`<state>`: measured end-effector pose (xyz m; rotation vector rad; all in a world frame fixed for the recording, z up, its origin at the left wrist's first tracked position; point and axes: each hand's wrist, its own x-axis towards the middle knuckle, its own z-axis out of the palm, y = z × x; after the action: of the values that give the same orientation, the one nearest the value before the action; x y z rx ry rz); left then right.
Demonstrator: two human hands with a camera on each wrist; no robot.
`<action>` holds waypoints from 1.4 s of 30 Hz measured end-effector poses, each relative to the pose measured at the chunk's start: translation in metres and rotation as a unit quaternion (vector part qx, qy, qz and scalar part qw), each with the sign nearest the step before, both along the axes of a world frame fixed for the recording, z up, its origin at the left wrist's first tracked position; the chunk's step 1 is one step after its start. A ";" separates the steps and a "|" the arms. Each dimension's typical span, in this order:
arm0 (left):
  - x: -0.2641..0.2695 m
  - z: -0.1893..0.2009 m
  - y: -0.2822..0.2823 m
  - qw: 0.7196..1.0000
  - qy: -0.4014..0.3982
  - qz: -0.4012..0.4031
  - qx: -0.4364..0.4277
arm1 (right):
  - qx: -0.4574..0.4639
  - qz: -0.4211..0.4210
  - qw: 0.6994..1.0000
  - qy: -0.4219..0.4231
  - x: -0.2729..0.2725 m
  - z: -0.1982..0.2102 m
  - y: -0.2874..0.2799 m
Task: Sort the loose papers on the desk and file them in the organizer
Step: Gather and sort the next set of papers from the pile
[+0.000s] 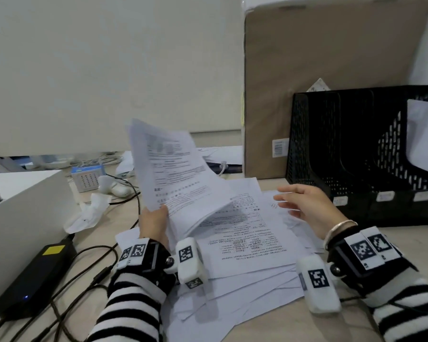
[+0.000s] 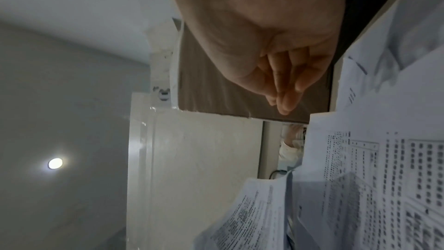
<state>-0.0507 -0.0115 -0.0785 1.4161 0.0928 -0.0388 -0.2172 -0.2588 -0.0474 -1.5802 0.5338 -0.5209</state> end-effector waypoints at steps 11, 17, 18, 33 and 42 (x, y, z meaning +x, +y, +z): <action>0.009 -0.004 0.009 0.995 0.002 0.095 -0.026 | -0.443 0.111 0.840 0.292 0.128 0.036 0.001; 0.015 -0.008 0.009 0.994 0.004 0.092 -0.054 | -0.548 0.139 0.765 0.309 0.184 0.030 0.005; 0.015 -0.008 0.009 0.994 0.005 0.090 -0.061 | -0.545 0.140 0.763 0.317 0.190 0.028 0.005; 0.008 0.010 0.014 0.974 -0.054 0.169 -0.144 | -0.359 -0.156 0.917 0.077 0.126 0.064 -0.034; 0.016 0.001 0.000 0.996 -0.051 0.047 -0.052 | 0.169 -0.054 0.962 -0.207 0.034 0.025 0.031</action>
<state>-0.0348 -0.0116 -0.0778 1.3067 0.0725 0.1043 -0.1827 -0.2274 -0.0229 -1.0801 0.3649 -0.7777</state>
